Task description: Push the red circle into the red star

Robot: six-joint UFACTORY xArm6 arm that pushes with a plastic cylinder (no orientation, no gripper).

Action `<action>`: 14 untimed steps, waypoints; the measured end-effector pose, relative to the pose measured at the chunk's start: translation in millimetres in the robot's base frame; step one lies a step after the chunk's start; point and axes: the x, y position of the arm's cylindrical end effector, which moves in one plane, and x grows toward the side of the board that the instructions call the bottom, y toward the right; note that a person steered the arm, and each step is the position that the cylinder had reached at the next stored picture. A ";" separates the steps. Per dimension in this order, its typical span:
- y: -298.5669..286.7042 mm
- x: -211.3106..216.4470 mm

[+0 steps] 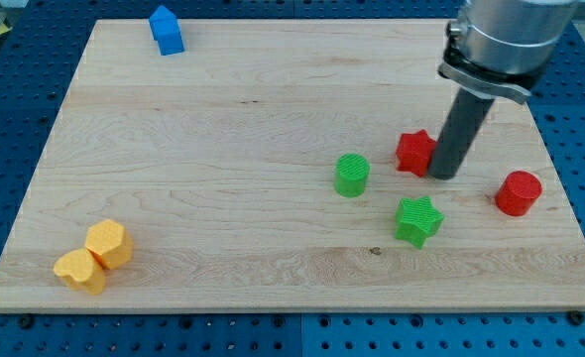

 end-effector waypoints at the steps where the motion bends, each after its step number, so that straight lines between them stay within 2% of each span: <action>1: -25.1 -16.7; 2: -46.5 -27.9; 3: -22.7 -24.8; 5: 82.9 -20.7; 6: 140.9 22.8; 7: 165.9 69.4; 10: 124.8 73.2; 14: 72.5 32.6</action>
